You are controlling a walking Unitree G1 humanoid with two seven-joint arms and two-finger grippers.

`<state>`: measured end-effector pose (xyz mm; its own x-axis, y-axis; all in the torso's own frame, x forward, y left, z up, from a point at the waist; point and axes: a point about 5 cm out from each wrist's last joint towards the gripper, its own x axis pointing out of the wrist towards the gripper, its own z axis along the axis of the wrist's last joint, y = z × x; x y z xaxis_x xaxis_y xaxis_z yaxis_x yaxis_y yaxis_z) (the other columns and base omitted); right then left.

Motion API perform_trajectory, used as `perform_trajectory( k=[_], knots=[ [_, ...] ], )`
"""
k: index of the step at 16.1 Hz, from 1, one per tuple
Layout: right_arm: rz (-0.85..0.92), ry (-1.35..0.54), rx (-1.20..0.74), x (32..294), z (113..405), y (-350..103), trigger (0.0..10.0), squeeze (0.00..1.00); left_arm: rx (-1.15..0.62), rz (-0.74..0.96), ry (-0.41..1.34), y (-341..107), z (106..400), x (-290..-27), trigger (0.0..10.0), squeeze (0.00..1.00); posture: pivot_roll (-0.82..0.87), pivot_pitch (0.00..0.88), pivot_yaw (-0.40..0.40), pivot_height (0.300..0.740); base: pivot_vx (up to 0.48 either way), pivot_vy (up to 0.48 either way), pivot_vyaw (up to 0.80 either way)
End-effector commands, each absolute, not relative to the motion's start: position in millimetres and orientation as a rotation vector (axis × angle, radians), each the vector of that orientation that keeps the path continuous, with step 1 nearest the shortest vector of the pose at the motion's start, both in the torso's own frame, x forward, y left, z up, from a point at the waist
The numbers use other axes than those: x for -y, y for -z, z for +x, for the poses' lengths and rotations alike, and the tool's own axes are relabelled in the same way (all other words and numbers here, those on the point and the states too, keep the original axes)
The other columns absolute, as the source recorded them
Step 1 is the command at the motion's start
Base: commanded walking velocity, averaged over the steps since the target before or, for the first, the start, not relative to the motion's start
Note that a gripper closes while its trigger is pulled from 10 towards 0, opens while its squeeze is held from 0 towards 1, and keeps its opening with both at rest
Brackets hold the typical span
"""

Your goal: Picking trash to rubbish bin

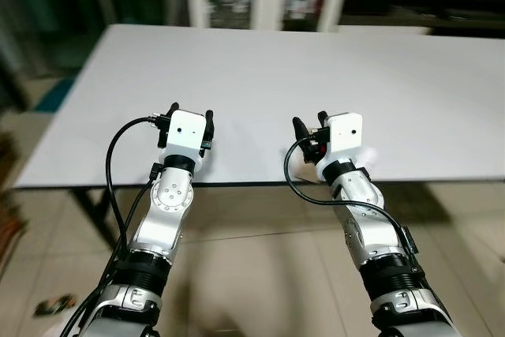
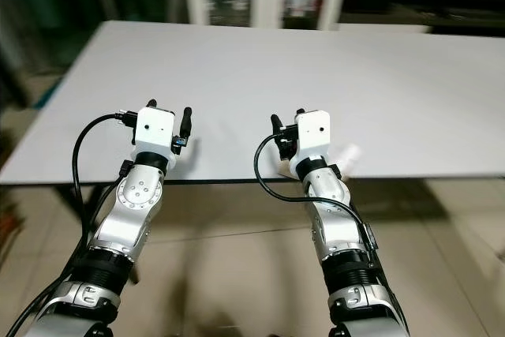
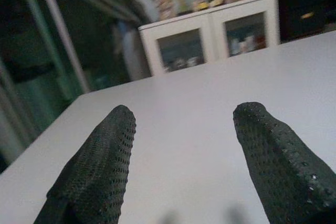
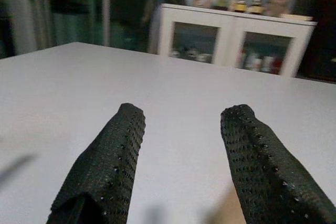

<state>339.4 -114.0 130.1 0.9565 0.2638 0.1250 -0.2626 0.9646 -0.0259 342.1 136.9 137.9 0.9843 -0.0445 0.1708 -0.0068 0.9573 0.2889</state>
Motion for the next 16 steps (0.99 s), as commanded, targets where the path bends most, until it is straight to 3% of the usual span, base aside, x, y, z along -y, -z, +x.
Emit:
perform_trajectory(
  k=[1,7,16],
  knots=[
    [-0.012,-0.263,0.119,114.6,339.9,-130.0,10.0,0.00,0.163,0.292,0.038,-135.7,341.4,-134.3,10.0,0.00,0.01,0.006,-0.051,0.740,0.000,0.000,0.74],
    [0.016,-0.260,0.113,113.6,339.7,-128.7,10.0,0.00,0.141,0.276,0.044,-133.3,341.5,-132.6,10.0,0.00,0.00,0.000,-0.045,0.740,0.000,0.000,0.12],
    [0.015,-0.260,0.107,113.2,339.4,-128.3,10.0,0.00,0.139,0.272,0.022,-135.9,343.0,-135.5,10.0,0.00,0.00,0.000,-0.045,0.740,0.280,0.000,0.00]
  ],
)
